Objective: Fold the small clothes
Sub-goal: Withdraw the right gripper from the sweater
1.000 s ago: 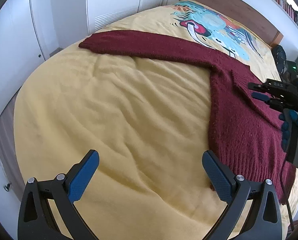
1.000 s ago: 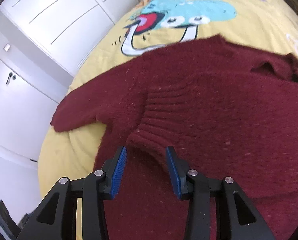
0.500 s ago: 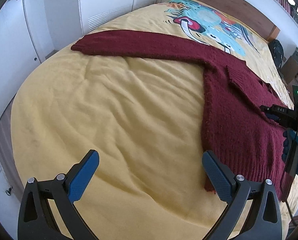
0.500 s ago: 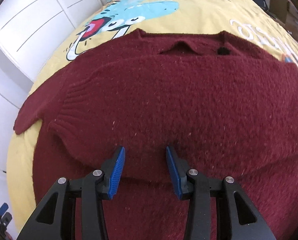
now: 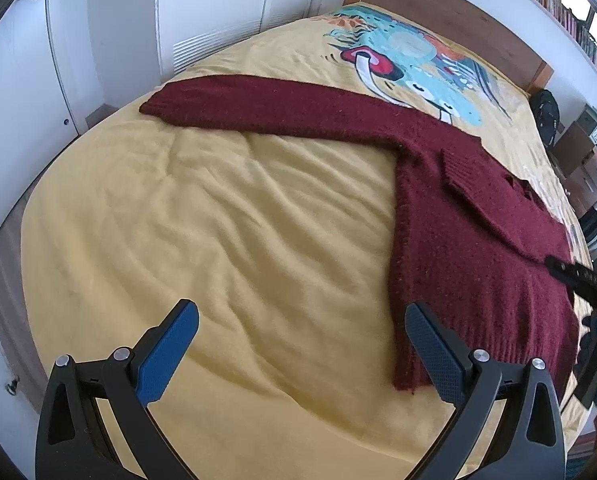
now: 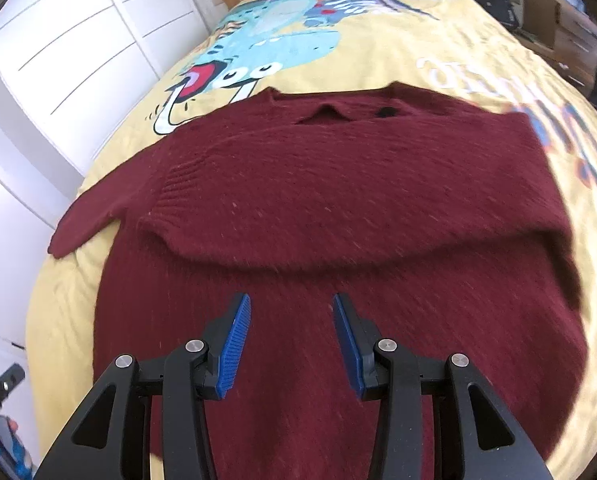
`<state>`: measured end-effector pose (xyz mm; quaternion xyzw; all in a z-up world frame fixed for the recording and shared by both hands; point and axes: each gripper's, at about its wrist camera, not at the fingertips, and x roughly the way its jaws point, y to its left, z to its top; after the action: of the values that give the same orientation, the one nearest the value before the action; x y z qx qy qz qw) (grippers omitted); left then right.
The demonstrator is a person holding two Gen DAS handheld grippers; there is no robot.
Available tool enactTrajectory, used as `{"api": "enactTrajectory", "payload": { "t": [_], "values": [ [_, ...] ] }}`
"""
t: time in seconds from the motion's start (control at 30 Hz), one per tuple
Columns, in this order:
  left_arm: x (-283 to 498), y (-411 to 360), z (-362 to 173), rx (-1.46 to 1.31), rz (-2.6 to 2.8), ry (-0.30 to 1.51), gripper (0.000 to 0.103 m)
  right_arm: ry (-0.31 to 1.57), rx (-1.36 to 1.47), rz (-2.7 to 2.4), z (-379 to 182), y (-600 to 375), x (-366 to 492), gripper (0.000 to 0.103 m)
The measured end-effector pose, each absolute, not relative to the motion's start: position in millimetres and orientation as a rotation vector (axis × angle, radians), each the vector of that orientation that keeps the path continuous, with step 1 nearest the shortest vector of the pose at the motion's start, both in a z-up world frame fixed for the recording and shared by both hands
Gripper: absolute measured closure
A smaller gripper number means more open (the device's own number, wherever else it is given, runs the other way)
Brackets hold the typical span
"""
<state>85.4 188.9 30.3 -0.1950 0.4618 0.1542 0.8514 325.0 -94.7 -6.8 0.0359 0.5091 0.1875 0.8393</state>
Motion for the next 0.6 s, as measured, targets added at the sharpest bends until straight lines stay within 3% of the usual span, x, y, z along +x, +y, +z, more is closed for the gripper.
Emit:
{"api": "enactTrajectory", "payload": {
  "t": [0.6],
  "values": [
    [53.2,164.3,58.5,-0.363,0.270,0.920,0.001,1.028,0.135,0.325,24.1,-171.8,204.3,0.059]
  ]
}}
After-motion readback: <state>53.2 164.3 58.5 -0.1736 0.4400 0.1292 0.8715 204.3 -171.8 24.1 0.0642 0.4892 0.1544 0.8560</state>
